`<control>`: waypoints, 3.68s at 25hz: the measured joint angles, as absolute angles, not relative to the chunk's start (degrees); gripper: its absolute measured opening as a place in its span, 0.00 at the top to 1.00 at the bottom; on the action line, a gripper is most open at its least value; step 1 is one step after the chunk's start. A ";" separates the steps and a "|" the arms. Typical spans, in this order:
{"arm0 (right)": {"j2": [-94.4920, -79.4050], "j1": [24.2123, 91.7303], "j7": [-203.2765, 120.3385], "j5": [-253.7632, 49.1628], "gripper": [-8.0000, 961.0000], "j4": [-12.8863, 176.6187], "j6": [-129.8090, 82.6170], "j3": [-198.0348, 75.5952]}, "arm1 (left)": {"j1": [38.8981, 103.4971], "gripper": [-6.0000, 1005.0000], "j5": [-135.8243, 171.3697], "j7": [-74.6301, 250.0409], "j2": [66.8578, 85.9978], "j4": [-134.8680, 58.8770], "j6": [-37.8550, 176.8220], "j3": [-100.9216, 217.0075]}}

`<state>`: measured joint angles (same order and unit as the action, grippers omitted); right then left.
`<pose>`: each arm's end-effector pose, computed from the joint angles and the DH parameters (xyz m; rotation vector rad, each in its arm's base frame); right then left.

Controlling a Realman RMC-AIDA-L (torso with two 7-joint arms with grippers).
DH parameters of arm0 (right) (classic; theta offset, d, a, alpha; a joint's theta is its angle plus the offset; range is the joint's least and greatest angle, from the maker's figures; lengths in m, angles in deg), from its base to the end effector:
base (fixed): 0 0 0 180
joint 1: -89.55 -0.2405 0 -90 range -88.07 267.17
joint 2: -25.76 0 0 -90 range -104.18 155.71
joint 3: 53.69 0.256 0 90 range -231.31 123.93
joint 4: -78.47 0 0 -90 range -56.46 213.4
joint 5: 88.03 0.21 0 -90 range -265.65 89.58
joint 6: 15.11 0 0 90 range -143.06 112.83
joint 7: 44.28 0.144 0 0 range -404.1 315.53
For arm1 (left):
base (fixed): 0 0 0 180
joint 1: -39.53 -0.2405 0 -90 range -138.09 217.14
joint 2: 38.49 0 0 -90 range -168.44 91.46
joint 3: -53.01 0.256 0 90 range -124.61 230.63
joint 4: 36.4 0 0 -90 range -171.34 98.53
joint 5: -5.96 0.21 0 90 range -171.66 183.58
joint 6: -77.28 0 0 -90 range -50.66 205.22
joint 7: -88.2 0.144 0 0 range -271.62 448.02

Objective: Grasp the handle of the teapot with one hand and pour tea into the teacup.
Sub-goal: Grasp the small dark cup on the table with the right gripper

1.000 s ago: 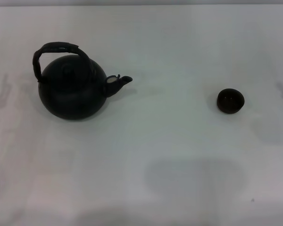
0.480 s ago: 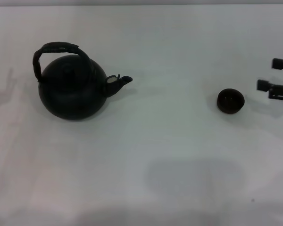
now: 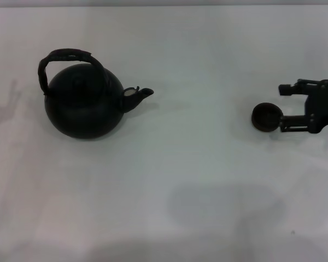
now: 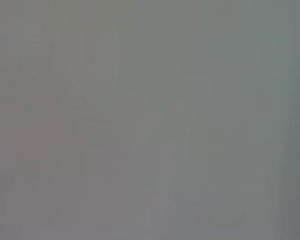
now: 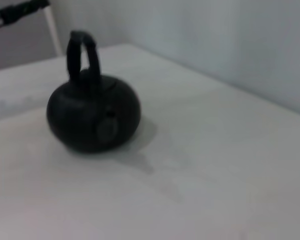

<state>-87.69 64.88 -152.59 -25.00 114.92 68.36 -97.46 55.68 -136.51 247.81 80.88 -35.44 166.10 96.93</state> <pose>0.3248 0.3131 0.0244 -2.6977 0.5529 0.3720 -0.3641 0.2511 0.0260 -1.4236 -0.5264 -0.8635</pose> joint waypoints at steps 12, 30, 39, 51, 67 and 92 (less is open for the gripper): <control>-89.46 62.08 -151.78 -30.72 0.11 115.39 61.33 -101.11 | 55.20 0.26 -136.33 247.81 80.94 -35.44 166.04 97.02; -89.37 61.57 -150.85 -31.12 0.11 115.07 61.61 -102.41 | 54.55 0.26 -136.21 247.81 80.96 -35.34 166.47 97.13; -89.51 61.62 -150.99 -31.09 0.12 114.80 61.44 -103.17 | 54.56 0.26 -136.15 247.81 80.96 -34.90 166.44 97.13; -89.55 61.71 -150.86 -31.15 0.12 113.48 60.49 -104.36 | 54.31 0.26 -136.15 247.95 80.89 -34.73 166.47 97.13; -89.55 62.23 -152.84 -31.17 0.12 112.19 57.53 -105.27 | 53.94 0.26 -136.16 248.00 80.77 -35.06 166.49 97.13; -89.50 61.50 -150.48 -24.84 0.27 115.81 64.87 -105.50 | 53.95 0.26 -136.16 248.07 80.69 -35.27 166.48 97.13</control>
<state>-89.50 61.50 -150.48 -24.84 115.81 64.87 -105.50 53.95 -136.16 248.07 80.69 -35.27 166.48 97.13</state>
